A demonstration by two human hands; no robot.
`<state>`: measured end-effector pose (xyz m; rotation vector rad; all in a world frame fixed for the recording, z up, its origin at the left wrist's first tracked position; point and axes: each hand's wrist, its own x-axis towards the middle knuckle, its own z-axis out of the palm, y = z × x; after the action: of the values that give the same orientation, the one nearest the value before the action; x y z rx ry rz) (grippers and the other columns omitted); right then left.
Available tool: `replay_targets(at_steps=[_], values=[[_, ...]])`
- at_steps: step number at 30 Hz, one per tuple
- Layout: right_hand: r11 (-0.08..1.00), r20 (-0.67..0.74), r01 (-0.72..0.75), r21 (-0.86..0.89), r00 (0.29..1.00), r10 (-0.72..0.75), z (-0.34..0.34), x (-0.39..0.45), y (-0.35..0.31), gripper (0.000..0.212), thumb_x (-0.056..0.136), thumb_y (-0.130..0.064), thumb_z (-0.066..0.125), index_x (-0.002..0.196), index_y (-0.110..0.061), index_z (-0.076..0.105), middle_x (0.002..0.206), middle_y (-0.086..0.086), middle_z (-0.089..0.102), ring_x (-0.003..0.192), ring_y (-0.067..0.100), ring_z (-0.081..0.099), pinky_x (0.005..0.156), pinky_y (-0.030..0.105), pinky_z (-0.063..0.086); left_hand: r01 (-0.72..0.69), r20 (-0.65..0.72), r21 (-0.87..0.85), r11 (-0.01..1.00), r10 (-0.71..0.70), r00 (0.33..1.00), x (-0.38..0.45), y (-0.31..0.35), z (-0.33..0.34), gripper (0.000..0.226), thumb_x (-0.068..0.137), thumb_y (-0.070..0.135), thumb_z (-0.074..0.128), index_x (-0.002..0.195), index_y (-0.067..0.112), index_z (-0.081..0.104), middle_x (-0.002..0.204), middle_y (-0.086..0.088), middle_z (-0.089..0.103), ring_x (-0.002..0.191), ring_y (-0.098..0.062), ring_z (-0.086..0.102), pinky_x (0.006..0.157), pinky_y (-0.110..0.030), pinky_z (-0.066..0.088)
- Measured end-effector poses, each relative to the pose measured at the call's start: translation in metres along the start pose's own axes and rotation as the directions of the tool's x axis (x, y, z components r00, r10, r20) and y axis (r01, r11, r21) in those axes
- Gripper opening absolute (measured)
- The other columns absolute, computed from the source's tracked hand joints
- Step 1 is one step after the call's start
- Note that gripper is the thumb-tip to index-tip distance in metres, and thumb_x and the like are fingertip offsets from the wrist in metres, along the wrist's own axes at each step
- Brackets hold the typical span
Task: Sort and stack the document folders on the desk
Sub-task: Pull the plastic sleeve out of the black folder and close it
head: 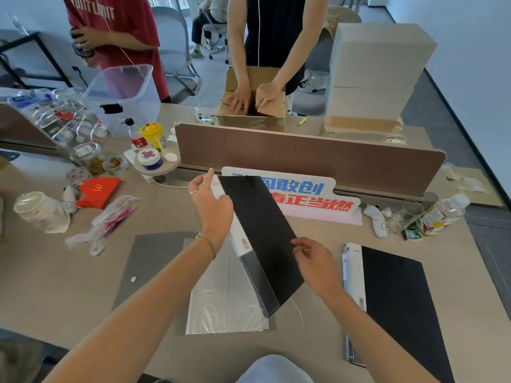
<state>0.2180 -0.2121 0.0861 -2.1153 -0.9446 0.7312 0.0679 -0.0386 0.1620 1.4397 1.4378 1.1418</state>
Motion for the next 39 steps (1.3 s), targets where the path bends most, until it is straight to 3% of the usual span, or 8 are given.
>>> replay_targets(at_steps=[5,12,16,20,24,27,31,39], values=[[0.974,0.067,-0.168,0.154,0.985,0.159,0.002,0.026,-0.001,0.042,0.098,-0.025,0.057,0.14,-0.028,0.049,0.14,0.0,0.056,0.127,0.027,0.056,0.105,0.043,0.047,-0.066,-0.009,-0.055,0.996,0.066,0.998,-0.005,0.014,-0.007,0.062,0.091,-0.012,0.057,0.147,0.016,0.051,0.133,0.008,0.04,0.105,-0.003,0.051,0.073,0.004,0.043],[0.888,0.169,-0.284,0.362,0.957,0.237,-0.006,0.052,-0.001,0.041,0.102,-0.028,0.048,0.143,-0.026,0.048,0.15,0.0,0.049,0.136,0.029,0.046,0.114,0.048,0.034,-0.099,0.015,-0.059,0.993,0.101,0.995,-0.017,0.019,-0.011,0.056,0.098,-0.007,0.051,0.148,0.02,0.048,0.137,0.008,0.039,0.107,0.003,0.05,0.073,0.009,0.036],[0.835,0.209,-0.327,0.443,0.943,0.258,-0.009,0.047,0.013,0.016,0.101,-0.031,0.05,0.105,-0.024,0.064,0.123,0.008,0.065,0.106,0.024,0.061,0.094,0.041,0.047,-0.072,0.027,-0.06,0.996,0.074,0.997,-0.015,0.012,-0.013,0.065,0.098,-0.001,0.055,0.151,0.033,0.041,0.146,0.011,0.041,0.117,0.006,0.052,0.085,0.0,0.046],[0.733,0.25,-0.391,0.557,0.92,0.301,-0.006,0.044,0.029,0.026,0.098,-0.032,0.052,0.102,-0.012,0.067,0.113,0.011,0.07,0.108,0.031,0.063,0.098,0.048,0.051,-0.023,0.036,-0.109,0.994,0.027,0.999,-0.017,0.002,-0.012,0.069,0.096,-0.006,0.054,0.153,0.029,0.038,0.131,0.004,0.051,0.097,0.003,0.063,0.071,-0.004,0.05],[0.66,0.192,-0.418,0.624,0.901,0.389,-0.005,0.041,0.038,0.023,0.091,-0.032,0.058,0.072,-0.021,0.061,0.091,0.011,0.07,0.094,0.033,0.061,0.088,0.046,0.048,0.024,0.12,-0.101,0.995,-0.012,0.993,-0.022,-0.012,-0.007,0.065,0.1,0.001,0.052,0.155,0.027,0.031,0.13,0.003,0.056,0.112,-0.011,0.063,0.085,-0.011,0.055],[0.623,0.141,-0.404,0.669,0.893,0.427,-0.009,0.037,0.046,0.03,0.095,-0.027,0.057,0.066,-0.02,0.057,0.085,0.007,0.065,0.088,0.028,0.055,0.083,0.042,0.041,0.027,0.213,-0.059,0.998,-0.014,0.977,-0.035,-0.019,0.002,0.057,0.103,0.008,0.052,0.152,0.025,0.03,0.124,0.029,0.049,0.105,0.016,0.053,0.077,0.004,0.044],[0.599,0.07,-0.377,0.706,0.879,0.471,-0.021,0.031,0.062,0.03,0.096,-0.025,0.056,0.067,-0.018,0.052,0.084,0.006,0.06,0.085,0.024,0.052,0.077,0.036,0.039,0.023,0.343,-0.011,1.0,-0.018,0.939,-0.055,-0.04,0.022,0.061,0.099,0.013,0.056,0.15,0.037,0.031,0.143,0.018,0.05,0.124,0.0,0.051,0.101,-0.028,0.049],[0.677,-0.18,-0.27,0.685,0.838,0.516,-0.065,0.012,0.11,0.016,0.097,-0.015,0.056,0.089,-0.007,0.068,0.085,0.007,0.067,0.079,0.022,0.057,0.072,0.034,0.044,0.048,0.499,0.099,0.994,-0.091,0.862,-0.108,-0.058,0.077,0.062,0.098,0.033,0.06,0.149,0.045,0.027,0.147,0.015,0.049,0.131,-0.021,0.053,0.107,-0.051,0.048]])
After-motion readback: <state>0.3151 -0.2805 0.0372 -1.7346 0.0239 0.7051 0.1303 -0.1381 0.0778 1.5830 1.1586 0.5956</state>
